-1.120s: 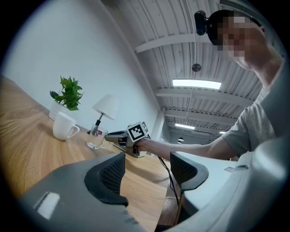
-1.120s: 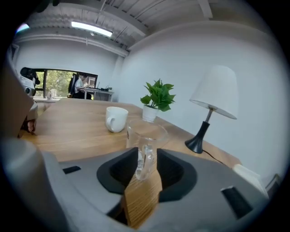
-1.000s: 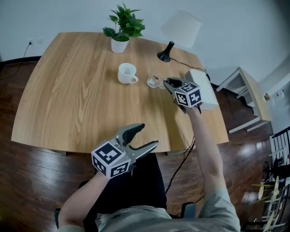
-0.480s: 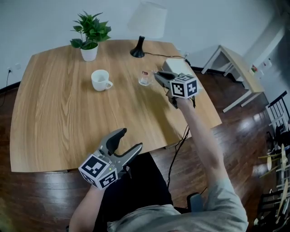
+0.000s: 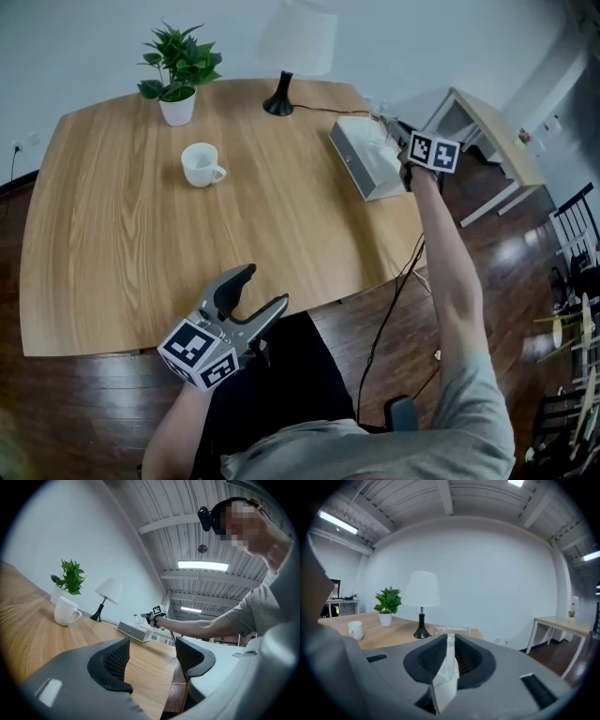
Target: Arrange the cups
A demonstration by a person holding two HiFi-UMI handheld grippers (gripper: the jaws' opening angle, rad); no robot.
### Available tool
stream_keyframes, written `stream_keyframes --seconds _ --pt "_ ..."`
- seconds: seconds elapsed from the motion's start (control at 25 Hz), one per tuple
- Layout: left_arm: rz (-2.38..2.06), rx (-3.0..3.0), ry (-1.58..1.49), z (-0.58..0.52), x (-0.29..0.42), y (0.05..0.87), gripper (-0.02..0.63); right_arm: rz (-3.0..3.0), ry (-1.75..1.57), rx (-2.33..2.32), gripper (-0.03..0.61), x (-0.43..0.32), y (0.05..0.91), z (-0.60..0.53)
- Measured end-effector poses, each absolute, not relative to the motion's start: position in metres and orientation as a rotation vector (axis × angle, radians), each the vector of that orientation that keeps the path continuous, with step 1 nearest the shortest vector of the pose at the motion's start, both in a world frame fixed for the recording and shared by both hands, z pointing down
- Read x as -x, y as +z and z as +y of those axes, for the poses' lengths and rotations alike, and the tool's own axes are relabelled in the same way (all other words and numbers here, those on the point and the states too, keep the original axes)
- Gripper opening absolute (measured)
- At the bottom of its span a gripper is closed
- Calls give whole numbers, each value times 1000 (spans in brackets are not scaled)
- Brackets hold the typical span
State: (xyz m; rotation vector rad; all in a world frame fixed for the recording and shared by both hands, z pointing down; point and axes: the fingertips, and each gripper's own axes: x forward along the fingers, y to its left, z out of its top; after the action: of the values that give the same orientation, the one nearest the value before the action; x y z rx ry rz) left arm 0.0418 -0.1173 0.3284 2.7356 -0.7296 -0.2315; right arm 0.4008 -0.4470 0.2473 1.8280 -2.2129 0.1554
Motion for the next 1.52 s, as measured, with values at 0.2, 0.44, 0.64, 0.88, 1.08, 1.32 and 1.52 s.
stream_keyframes --seconds 0.2,0.44,0.64,0.88,1.08,1.32,1.52 --pt "-729 -2741 -231 -118 -44 326 296 -2196 112 -1839 67 -408 250 -455" --pt "-731 -2753 -220 -120 -43 323 296 -2123 116 -1797 69 -416 274 -462" --pt "-723 -2744 -230 -116 -45 326 296 -2044 71 -1753 71 -427 279 -464" --pt "-727 -2740 -231 -115 -42 325 296 -1984 47 -1746 71 -430 280 -467" --pt "-732 -2764 -238 -119 -44 321 296 -1882 -43 -1814 113 -440 264 -465" --pt "-731 -2745 -252 -116 -42 319 296 -2013 -24 -1866 153 -425 237 -436" --pt "-736 -2704 -294 -115 -39 315 296 -2534 -24 -1370 103 -270 248 -369"
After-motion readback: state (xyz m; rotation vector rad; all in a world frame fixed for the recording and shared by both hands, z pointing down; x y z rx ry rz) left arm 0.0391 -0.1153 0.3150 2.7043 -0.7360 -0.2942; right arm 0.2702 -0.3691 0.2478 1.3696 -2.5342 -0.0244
